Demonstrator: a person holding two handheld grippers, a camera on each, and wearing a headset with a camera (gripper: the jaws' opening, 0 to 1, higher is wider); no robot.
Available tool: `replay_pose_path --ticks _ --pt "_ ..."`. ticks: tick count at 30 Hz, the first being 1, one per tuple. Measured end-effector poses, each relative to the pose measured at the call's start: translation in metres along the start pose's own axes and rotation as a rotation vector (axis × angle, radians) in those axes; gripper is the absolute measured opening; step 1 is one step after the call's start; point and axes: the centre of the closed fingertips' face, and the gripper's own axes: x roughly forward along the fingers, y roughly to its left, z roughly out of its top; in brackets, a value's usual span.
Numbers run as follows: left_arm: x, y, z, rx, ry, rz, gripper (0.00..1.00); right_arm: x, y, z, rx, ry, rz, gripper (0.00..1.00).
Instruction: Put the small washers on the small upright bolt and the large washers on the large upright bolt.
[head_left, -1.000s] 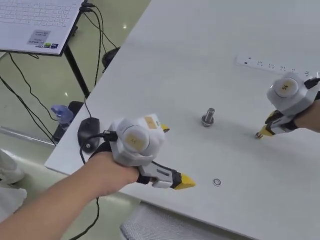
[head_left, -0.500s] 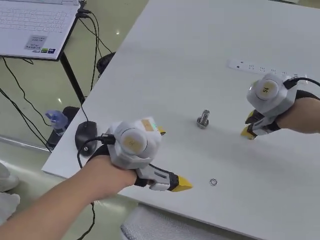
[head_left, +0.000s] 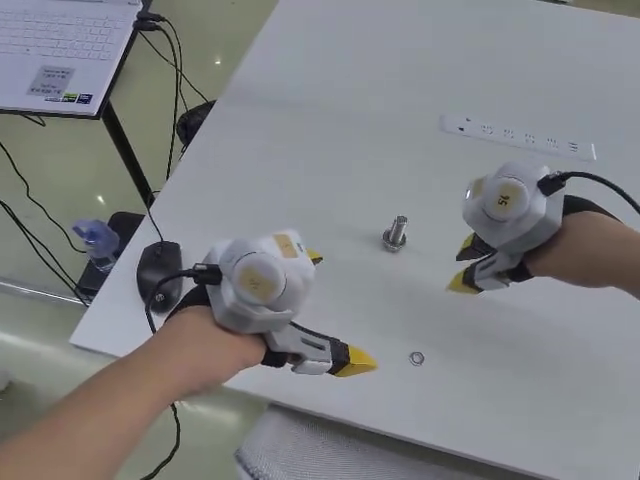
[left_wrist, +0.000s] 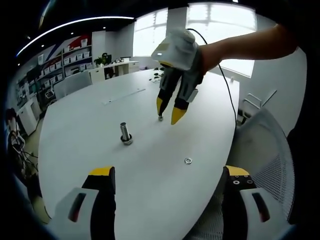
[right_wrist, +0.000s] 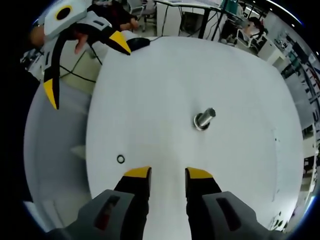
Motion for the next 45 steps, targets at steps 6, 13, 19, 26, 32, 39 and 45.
replay_pose_path --ticks 6,13,19,26,32,39,45 --pt "0.0 0.0 0.001 0.014 0.004 -0.003 0.89 0.004 0.019 0.0 -0.01 -0.005 0.014 0.29" --pt "0.0 0.0 0.0 0.015 0.005 -0.003 0.88 0.018 0.047 -0.008 0.005 -0.01 0.05 0.3" --pt "0.0 0.004 0.003 0.017 -0.019 0.022 0.88 0.03 0.06 -0.017 0.008 -0.011 0.062 0.3" --pt "0.0 0.006 -0.001 0.01 -0.007 0.014 0.88 0.048 0.07 -0.018 0.016 -0.029 0.063 0.3" --pt "0.001 0.004 -0.004 0.011 0.001 0.005 0.89 0.063 0.075 -0.018 0.029 -0.036 0.059 0.31" --pt "0.004 0.001 -0.002 0.015 -0.002 -0.002 0.89 0.077 0.082 -0.021 -0.007 -0.041 0.054 0.3" --pt "0.005 0.0 -0.004 0.015 0.005 -0.007 0.88 0.08 0.084 -0.023 -0.012 -0.033 0.052 0.29"
